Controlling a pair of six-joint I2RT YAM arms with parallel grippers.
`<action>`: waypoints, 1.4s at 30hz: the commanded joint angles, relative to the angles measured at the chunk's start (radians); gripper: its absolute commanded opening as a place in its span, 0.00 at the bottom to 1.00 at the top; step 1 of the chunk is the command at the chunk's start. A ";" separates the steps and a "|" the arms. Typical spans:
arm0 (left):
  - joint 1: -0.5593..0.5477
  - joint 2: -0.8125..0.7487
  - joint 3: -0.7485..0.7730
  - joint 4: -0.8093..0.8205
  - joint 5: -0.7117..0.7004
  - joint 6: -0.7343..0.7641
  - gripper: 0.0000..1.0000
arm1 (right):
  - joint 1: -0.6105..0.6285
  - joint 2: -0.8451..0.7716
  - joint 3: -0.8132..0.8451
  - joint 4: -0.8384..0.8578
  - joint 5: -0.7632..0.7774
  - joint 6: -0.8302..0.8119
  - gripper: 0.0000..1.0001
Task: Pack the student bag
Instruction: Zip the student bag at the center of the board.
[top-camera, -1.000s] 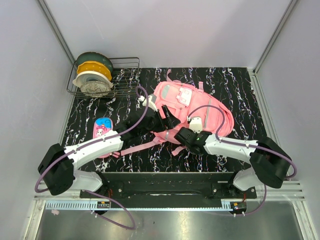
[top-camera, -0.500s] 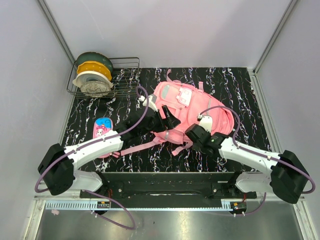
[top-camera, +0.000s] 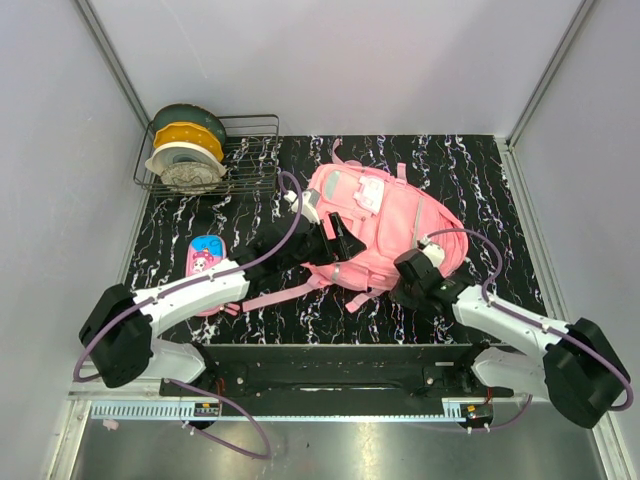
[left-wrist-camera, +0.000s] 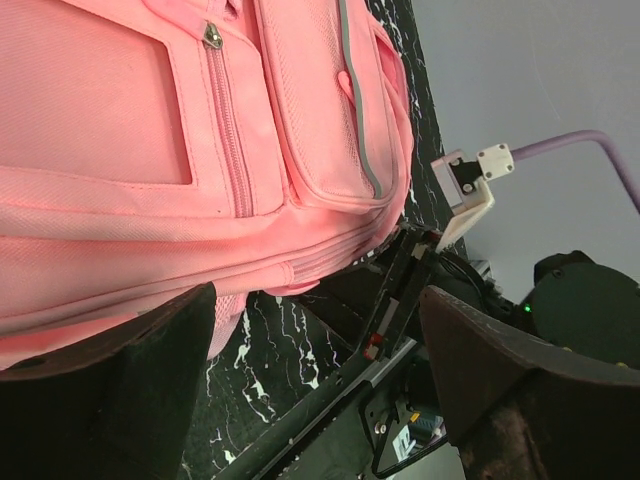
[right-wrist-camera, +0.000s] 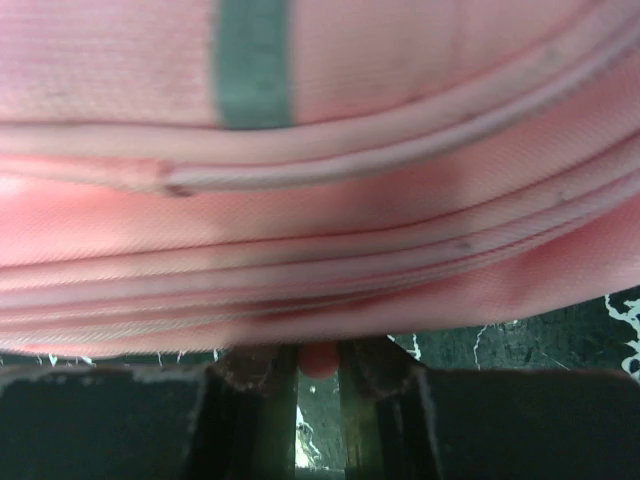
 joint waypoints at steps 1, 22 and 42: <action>-0.002 0.012 0.023 0.065 0.043 -0.001 0.87 | -0.049 -0.020 -0.088 0.024 -0.075 0.176 0.18; 0.009 0.003 0.011 0.080 0.044 0.014 0.88 | -0.138 -0.308 -0.001 -0.119 -0.130 -0.095 0.58; 0.015 0.004 -0.002 0.085 0.060 -0.001 0.88 | -0.138 -0.064 0.051 -0.024 -0.075 -0.179 0.56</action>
